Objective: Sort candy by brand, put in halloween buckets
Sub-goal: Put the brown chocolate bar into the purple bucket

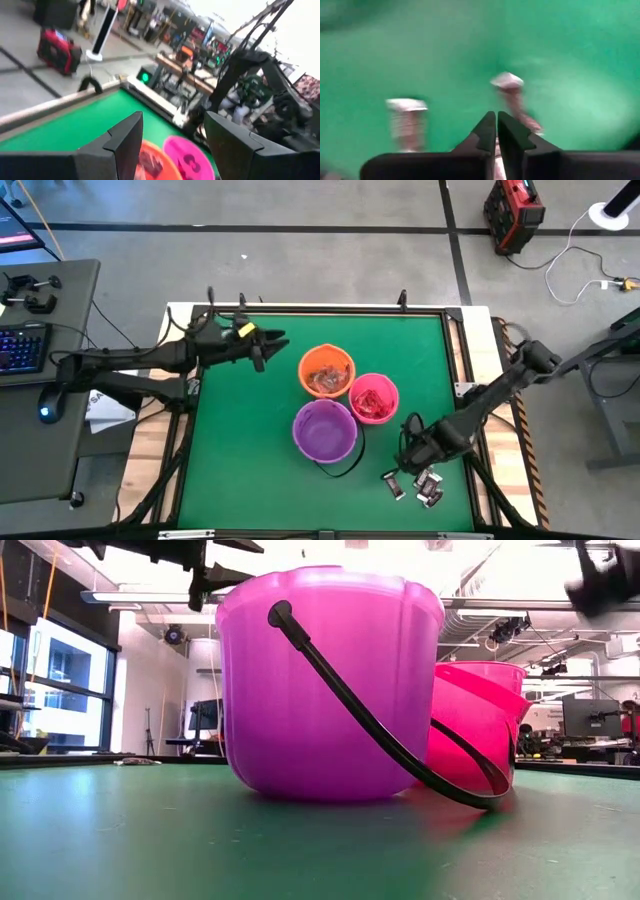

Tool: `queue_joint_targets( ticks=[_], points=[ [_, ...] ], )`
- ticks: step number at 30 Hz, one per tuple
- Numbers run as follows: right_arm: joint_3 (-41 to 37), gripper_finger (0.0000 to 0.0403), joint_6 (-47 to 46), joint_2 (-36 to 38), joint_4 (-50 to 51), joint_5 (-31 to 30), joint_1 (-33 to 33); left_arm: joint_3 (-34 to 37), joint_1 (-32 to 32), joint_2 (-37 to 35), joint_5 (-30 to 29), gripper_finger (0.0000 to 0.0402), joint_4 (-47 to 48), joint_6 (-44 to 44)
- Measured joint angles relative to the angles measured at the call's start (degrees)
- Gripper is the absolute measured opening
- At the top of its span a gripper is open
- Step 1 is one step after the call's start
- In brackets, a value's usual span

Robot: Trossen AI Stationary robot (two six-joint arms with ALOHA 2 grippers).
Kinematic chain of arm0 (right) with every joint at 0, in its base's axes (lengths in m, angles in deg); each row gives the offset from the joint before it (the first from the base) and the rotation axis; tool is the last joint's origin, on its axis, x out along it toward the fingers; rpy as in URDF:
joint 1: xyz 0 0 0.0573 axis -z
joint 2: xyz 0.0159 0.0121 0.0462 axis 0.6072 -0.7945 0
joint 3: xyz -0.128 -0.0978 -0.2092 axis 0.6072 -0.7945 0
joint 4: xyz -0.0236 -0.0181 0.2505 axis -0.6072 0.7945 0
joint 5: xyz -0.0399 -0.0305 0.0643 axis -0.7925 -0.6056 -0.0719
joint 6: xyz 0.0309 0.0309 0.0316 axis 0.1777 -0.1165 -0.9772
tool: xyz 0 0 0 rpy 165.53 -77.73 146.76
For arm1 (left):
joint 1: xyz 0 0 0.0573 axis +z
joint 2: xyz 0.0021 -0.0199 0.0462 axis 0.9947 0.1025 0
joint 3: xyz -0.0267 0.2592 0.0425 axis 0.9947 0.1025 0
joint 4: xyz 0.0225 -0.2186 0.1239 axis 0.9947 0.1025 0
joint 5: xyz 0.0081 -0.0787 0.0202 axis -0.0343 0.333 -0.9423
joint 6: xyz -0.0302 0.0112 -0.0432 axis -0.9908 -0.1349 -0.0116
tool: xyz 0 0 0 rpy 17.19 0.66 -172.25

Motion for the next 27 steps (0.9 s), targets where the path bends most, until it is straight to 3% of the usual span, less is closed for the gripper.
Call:
queue_joint_targets(
  ticks=[4, 7, 11, 15, 22, 27],
  points=[
    [11.18, 0.0011, 6.71, 1.57, 3.52, -12.91, 1.48, -0.37, 1.26, -2.40, -1.05, 0.0202, -0.04, 2.84],
    [13.84, 0.0003, 9.91, 1.39, 4.56, -14.72, 2.70, -0.37, 1.88, -3.17, -1.73, 0.0202, 0.37, 2.34],
    [8.88, 0.0028, 8.29, 0.80, 3.95, -7.62, 1.88, -0.37, 1.67, -3.23, -1.65, 0.0202, 1.70, 2.23],
    [-0.15, 0.0082, 6.73, 0.74, -3.08, 2.06, 0.73, -0.35, 1.63, -3.02, -1.50, 0.0202, 5.67, 0.30],
    [-11.76, 0.0192, 6.18, 0.76, -11.14, 5.26, 2.19, -0.35, 1.63, -3.03, -1.50, 0.0202, 7.58, -0.69],
    [-16.90, 0.0209, 5.21, 0.76, -17.14, 7.92, 3.40, -0.35, 1.63, -3.03, -1.50, 0.0202, 7.62, -1.08]
  ],
)
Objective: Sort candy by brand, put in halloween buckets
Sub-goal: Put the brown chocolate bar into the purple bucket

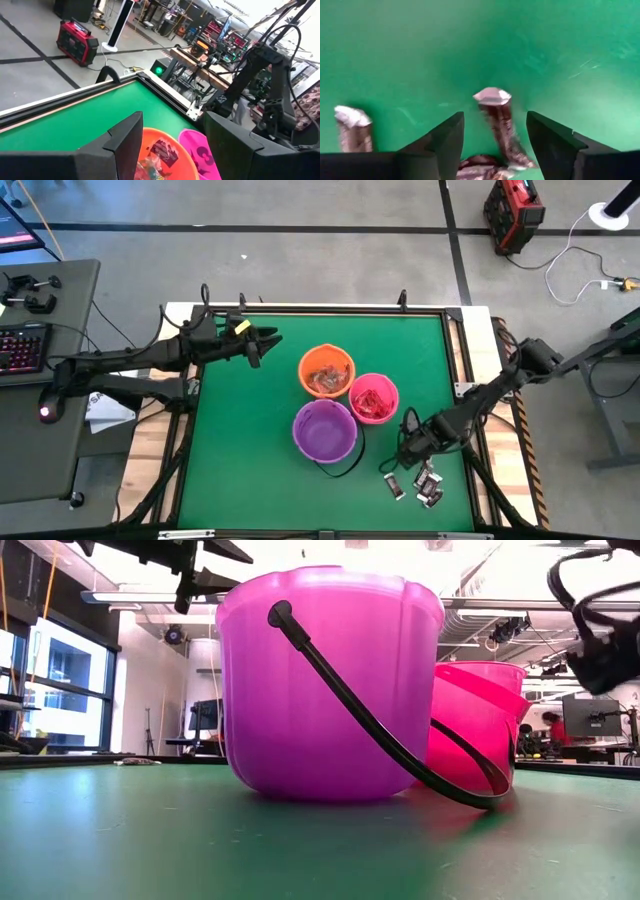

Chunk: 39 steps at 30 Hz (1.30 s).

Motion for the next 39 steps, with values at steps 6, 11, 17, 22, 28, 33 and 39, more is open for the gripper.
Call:
queue_joint_targets(
  ticks=[6, 11, 17, 22, 28, 33, 39],
  points=[
    [-0.96, 0.0157, -1.79, 0.00, -0.25, -0.07, 0.01, 0.00, 0.00, 0.00, 0.00, 0.0202, 0.04, -0.22],
    [-0.47, 0.0020, -0.49, 0.00, -1.96, -0.08, -0.01, 0.00, 0.00, 0.00, -0.20, 0.0202, 0.04, -0.19],
    [12.15, 0.0005, 7.82, 2.12, 9.80, -3.01, -0.03, 0.02, 0.00, -0.02, 0.02, 0.0202, 0.08, -0.19],
    [25.15, 0.0003, 21.24, 4.42, 9.30, -18.25, 0.52, 0.02, 0.00, 0.00, -0.49, 0.0202, 1.28, -0.19],
    [27.43, 0.0006, 45.68, 0.63, -9.08, -22.29, 5.48, 0.04, 0.02, 0.02, -1.95, 0.0202, 2.28, -0.20],
    [27.35, 0.0019, 51.17, -5.65, -17.93, -21.43, 11.35, 0.04, 0.02, 0.02, -1.64, 0.0202, 2.25, -1.23],
    [27.33, 0.0106, 50.87, -9.52, -23.30, -13.79, 16.00, 0.04, 0.02, 0.02, -1.51, 0.0202, 2.21, -2.63]
  ],
)
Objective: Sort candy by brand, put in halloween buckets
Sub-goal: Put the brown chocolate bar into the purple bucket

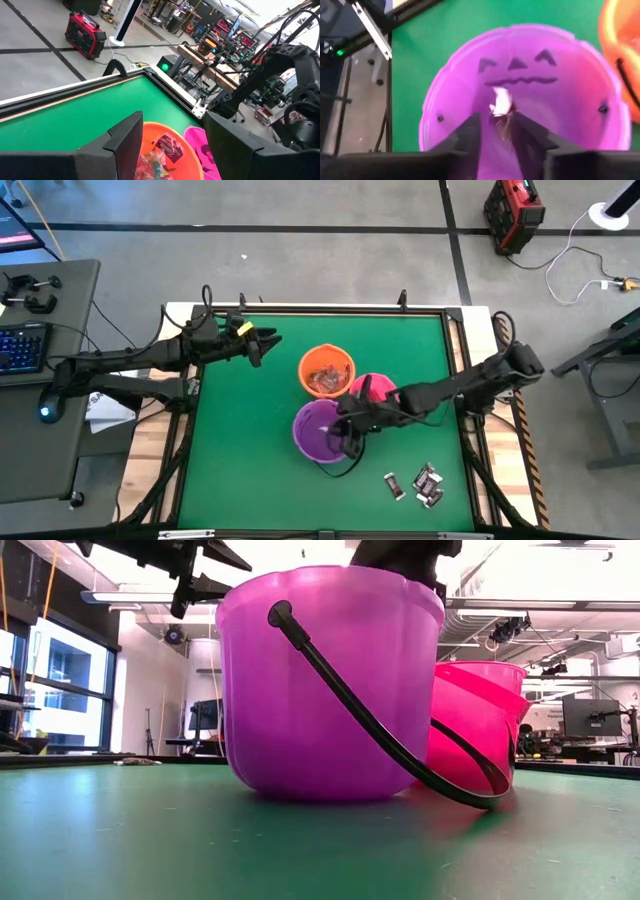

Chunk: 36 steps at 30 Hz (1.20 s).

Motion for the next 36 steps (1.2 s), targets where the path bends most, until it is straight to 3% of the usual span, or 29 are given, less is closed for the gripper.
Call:
queue_joint_targets(
  ticks=[6, 9, 11, 14, 21, 24, 28, 32, 36],
  points=[
    [0.65, 0.0219, 1.27, 1.78, 1.62, 6.24, 1.22, -0.01, 0.18, 0.00, 0.00, 0.0202, 0.22, 0.27],
    [3.14, 0.0247, 1.68, 3.88, 3.65, 4.65, 1.28, -3.15, 3.92, 1.17, -0.74, 0.0196, 11.06, -2.61],
    [4.68, 0.0253, 2.69, 5.12, 5.36, 1.79, 1.26, -7.50, 9.99, 4.07, -1.41, 0.0187, 24.36, -2.79],
    [6.35, 0.0254, 3.46, 6.06, 6.48, -3.93, 1.36, -14.36, 21.05, 11.82, 2.17, 0.0174, 38.43, 3.75],
    [7.62, 0.0255, 1.77, 6.26, 6.55, -10.65, 2.11, -25.14, 38.18, 36.18, 3.92, 0.0161, 51.56, 25.84],
    [7.62, 0.0255, -1.68, 6.26, 6.55, -10.68, 2.11, -28.82, 41.10, 45.65, 2.74, 0.0161, 57.02, 29.51],
    [7.62, 0.0255, -5.92, 6.26, 6.55, -10.76, 1.57, -32.33, 42.58, 54.32, -3.86, 0.0161, 61.00, 29.97],
    [7.62, 0.0255, -7.96, 6.26, 6.55, -12.29, 0.55, -33.24, 42.71, 58.47, -9.39, 0.0161, 62.94, 29.37],
    [7.62, 0.0255, -9.27, 6.26, 6.52, -15.31, -0.33, -33.29, 43.04, 60.09, -9.78, 0.0161, 63.71, 29.75]
  ],
)
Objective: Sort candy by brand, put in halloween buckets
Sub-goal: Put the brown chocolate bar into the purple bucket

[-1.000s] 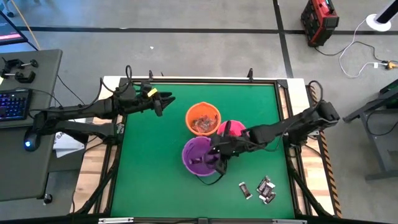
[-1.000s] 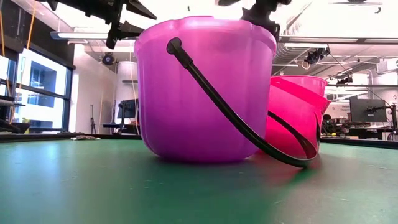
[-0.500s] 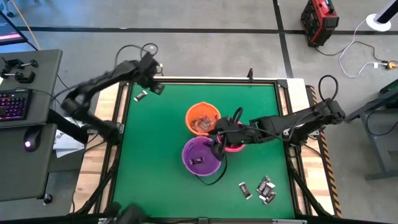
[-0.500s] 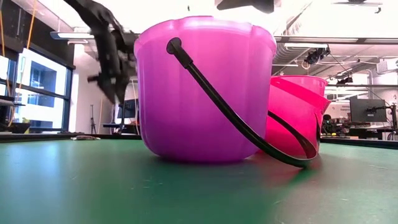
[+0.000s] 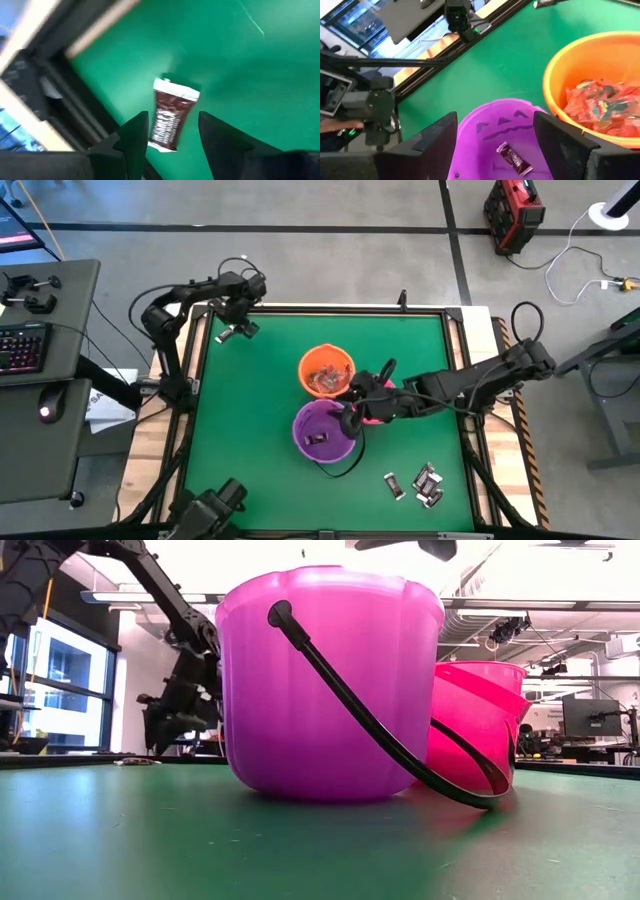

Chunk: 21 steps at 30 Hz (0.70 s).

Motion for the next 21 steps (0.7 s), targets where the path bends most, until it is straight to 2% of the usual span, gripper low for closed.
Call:
queue_joint_targets(
  ticks=[4, 10, 18, 21],
  points=[
    [0.00, 0.0255, -0.07, -0.02, 0.00, -0.43, -0.36, 0.11, 0.76, 0.81, 2.88, 0.0161, -0.24, 2.33],
    [0.00, 0.0255, -4.02, -0.02, 0.00, -0.41, -0.36, 0.15, 3.11, 2.35, 0.38, 0.0161, -1.56, 1.68],
    [0.02, 0.0255, -4.66, -0.04, 0.00, -0.39, -0.36, -0.02, 3.93, 3.56, 1.79, 0.0160, -1.32, 4.86],
    [0.02, 0.0255, -4.61, -0.04, 0.00, -0.36, -0.36, -0.02, 3.83, 3.56, 2.45, 0.0148, -1.03, 7.02]
  ],
)
